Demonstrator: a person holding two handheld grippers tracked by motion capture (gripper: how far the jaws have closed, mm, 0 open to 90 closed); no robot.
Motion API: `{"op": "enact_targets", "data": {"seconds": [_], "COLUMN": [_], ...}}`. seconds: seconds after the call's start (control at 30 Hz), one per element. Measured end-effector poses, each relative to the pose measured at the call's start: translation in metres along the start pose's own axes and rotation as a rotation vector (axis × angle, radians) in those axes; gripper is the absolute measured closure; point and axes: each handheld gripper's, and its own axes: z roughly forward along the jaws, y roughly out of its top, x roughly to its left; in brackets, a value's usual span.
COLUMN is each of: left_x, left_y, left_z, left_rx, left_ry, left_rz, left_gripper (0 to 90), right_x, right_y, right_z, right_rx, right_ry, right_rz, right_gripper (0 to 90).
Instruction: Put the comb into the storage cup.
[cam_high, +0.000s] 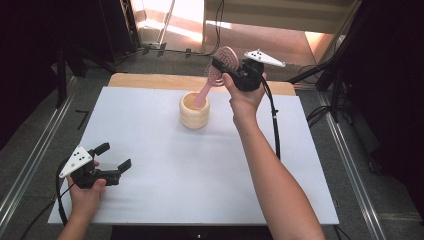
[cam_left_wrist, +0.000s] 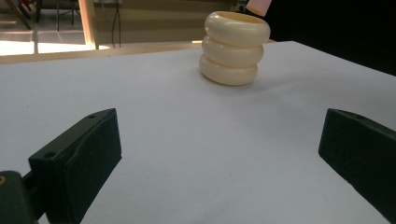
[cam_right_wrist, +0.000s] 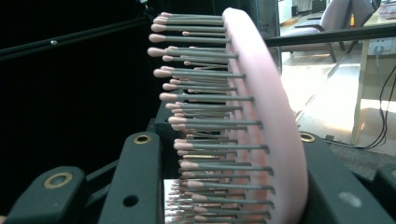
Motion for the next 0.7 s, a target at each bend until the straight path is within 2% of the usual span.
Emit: {"op": "enact_targets", "data": {"seconds": [0.47,0.7], "left_x": [0.000,0.000], "left_y": [0.000,0.000], "left_z": [0.000,0.000], "left_rx": [0.002,0.001], "left_ry": [-0.003,-0.004], "left_rz": [0.006,0.004], "left_gripper": [0.0,0.0], "right_x": [-0.005,-0.004], "right_y": [-0.008,-0.017], "right_z": [0.011,0.019], "right_rx": [0.014,0.039], "right_ry": [-0.011,-0.018], "right_rz": [-0.003,-0.008], "right_gripper": [60.7,60.7]}}
